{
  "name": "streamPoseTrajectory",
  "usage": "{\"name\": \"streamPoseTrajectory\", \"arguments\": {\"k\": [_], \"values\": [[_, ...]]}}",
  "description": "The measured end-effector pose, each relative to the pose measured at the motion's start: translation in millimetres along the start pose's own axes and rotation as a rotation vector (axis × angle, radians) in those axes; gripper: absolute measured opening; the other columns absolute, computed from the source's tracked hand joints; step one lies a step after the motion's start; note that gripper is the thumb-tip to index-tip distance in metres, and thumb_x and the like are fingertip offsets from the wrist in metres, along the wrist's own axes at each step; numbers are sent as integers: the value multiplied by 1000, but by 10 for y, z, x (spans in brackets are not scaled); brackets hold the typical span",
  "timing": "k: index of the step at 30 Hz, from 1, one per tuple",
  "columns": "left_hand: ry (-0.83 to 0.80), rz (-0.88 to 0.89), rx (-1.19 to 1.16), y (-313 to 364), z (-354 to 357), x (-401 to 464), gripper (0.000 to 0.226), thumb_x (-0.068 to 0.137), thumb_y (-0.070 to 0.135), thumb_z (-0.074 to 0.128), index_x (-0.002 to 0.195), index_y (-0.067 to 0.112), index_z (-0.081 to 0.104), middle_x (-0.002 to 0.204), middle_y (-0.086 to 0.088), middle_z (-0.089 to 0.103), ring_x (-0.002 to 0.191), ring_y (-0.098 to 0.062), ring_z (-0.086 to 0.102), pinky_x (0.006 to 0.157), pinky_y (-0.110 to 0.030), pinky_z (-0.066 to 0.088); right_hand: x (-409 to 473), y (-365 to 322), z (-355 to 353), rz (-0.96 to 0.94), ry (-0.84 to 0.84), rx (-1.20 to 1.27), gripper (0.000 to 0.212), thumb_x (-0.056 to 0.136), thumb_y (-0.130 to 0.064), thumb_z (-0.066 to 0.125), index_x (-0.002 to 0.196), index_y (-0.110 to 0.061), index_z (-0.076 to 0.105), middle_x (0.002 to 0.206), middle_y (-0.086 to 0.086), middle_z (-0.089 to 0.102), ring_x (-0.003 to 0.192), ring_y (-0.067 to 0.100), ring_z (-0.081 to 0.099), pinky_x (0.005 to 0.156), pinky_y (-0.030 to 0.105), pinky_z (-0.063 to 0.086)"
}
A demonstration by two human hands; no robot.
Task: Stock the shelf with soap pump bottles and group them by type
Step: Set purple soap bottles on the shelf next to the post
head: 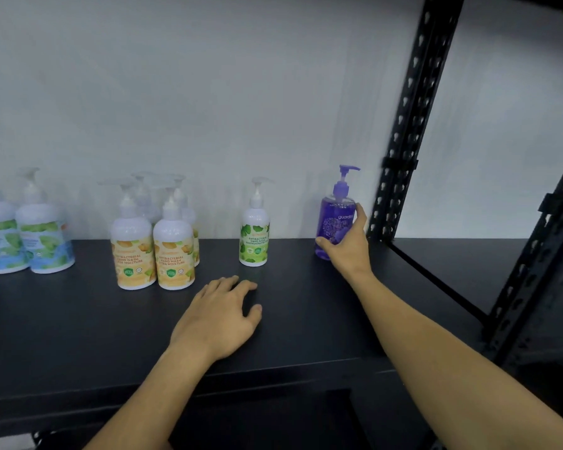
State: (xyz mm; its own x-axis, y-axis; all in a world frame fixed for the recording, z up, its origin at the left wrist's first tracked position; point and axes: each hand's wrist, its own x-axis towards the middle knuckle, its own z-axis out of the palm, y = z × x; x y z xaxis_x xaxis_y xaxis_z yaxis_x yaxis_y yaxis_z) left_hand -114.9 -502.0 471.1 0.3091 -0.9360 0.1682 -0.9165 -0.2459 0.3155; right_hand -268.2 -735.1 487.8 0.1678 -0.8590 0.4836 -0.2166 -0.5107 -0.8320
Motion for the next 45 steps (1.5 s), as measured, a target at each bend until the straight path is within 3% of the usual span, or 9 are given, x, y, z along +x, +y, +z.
{"name": "streamPoseTrajectory", "arguments": {"k": [2, 5, 10, 17, 29, 39, 45], "values": [[-1, -2, 0, 0, -4, 2, 51, 98, 50, 38, 147, 36, 35, 159, 3, 27, 147, -16, 20, 121, -36, 19, 20, 32, 34, -9, 33, -4, 104, 73, -3, 83, 152, -30, 20, 132, 3, 53, 106, 18, 62, 62, 8, 52], [0, -1, -1, 3, -12, 4, 50, 99, 50, 38, 147, 36, 35, 159, 3, 27, 147, -16, 21, 120, -36, 20, 18, 78, 19, -1, 58, -22, 105, 69, -8, 86, 148, -34, 22, 133, 1, 54, 112, 19, 61, 82, 28, 59], [-7, 4, 7, -1, -8, 0, 50, 99, 50, 38, 147, 37, 34, 160, 3, 26, 147, -17, 20, 120, -35, 20, -39, 91, -57, 15, 85, -53, 104, 70, -13, 88, 147, -35, 22, 131, 0, 55, 105, 16, 61, 65, 8, 46], [-4, 5, 5, -9, -9, 11, 50, 99, 50, 38, 148, 37, 34, 160, 3, 26, 148, -16, 18, 120, -35, 19, -84, 97, -80, 1, 100, -66, 106, 69, -14, 88, 148, -35, 20, 134, 1, 52, 110, 19, 60, 78, 23, 52], [-2, 5, -5, 18, -37, -24, 51, 100, 49, 38, 148, 35, 35, 160, 4, 27, 148, -16, 18, 120, -35, 19, -88, 88, -99, 10, 94, -80, 105, 71, -12, 87, 150, -32, 21, 135, 1, 51, 108, 14, 56, 74, 18, 48], [-7, 6, -6, 1, -28, -9, 51, 100, 50, 38, 149, 36, 33, 160, 4, 26, 149, -16, 17, 120, -35, 18, -34, 147, -145, -4, 84, -59, 106, 71, -11, 87, 150, -32, 20, 137, -1, 49, 117, 16, 55, 88, 27, 53], [-2, 8, -3, -3, -17, -5, 51, 100, 50, 38, 149, 36, 33, 161, 4, 25, 149, -15, 16, 120, -35, 18, -1, 181, -138, 10, 85, -71, 108, 71, -11, 87, 151, -33, 19, 139, 0, 49, 119, 18, 55, 88, 27, 52]]}}
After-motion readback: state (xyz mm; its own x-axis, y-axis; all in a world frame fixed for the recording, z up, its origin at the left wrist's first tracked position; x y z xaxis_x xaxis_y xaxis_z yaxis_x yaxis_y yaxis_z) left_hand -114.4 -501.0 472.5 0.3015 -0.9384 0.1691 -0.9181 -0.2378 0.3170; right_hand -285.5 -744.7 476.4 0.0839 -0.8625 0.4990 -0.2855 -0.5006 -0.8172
